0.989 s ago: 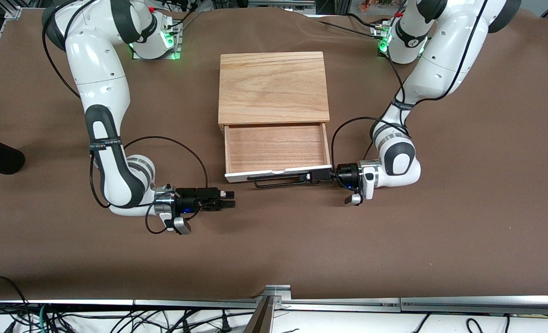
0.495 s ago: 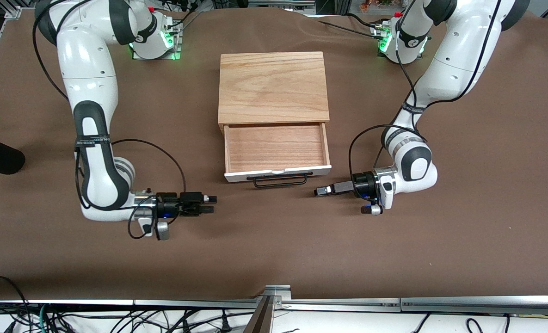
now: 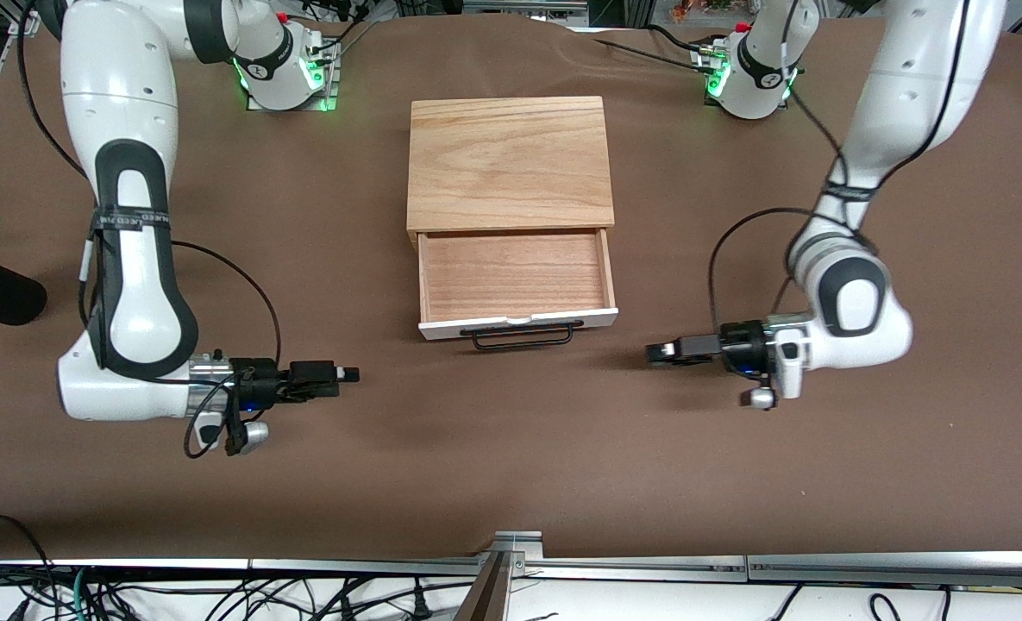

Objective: Pull top drawer with both arms simultaneously

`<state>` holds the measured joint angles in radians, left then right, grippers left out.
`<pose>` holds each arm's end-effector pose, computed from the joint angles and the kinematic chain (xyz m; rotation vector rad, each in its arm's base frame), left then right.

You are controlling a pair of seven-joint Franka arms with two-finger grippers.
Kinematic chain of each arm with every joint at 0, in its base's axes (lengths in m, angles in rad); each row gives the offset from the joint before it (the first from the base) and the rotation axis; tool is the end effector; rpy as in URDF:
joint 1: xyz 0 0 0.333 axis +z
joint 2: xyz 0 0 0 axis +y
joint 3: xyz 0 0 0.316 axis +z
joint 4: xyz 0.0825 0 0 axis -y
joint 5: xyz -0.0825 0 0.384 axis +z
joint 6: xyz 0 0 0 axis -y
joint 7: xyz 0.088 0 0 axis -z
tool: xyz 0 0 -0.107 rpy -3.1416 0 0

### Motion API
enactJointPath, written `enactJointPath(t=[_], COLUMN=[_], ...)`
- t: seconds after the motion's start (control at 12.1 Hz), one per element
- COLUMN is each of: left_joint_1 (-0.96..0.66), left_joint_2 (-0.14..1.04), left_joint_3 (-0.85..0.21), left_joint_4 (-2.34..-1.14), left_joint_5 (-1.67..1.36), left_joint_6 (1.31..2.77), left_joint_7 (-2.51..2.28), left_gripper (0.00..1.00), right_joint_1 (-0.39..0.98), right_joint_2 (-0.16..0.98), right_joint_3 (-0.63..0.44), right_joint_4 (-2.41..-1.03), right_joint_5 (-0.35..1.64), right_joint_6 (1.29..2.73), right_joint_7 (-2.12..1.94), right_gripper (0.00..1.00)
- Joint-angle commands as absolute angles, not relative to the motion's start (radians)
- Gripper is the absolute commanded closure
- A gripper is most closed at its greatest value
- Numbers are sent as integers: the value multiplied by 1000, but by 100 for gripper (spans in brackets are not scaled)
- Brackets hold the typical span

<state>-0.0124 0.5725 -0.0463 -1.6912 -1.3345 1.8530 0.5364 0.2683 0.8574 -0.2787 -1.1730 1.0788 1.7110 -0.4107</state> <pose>0.6601 -0.1113 0.2872 1.9004 0.1278 -0.0589 0.7372 0.1378 0.2940 -2.2802 -0.1612 0.1138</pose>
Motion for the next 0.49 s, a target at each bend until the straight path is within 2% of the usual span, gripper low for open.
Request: enactJointPath(t=[0.0,0.16,0.41], left_joint_1=[23,32,31], left_joint_2=[358,199,51], left_joint_3=[-48,-48,-48], left_joint_4=[-1836,-1908,-1884], left_joint_5=[-1142,-940,-564], left_joint_6=[1838,1838,1723], left_joint_7=[419,294,149], left_gripper=[0,0,0], right_joint_1=[285,288,316], right_joint_2=[853,839,798], right_joint_3=[-291,-291,-291], right_joint_4=[-1106,-1085,-1085], right_joint_5=[939,798,575], right_joint_6=[1700,1698,1680], right_joint_7=[-232,-190,-60], right_gripper=[0,0,0])
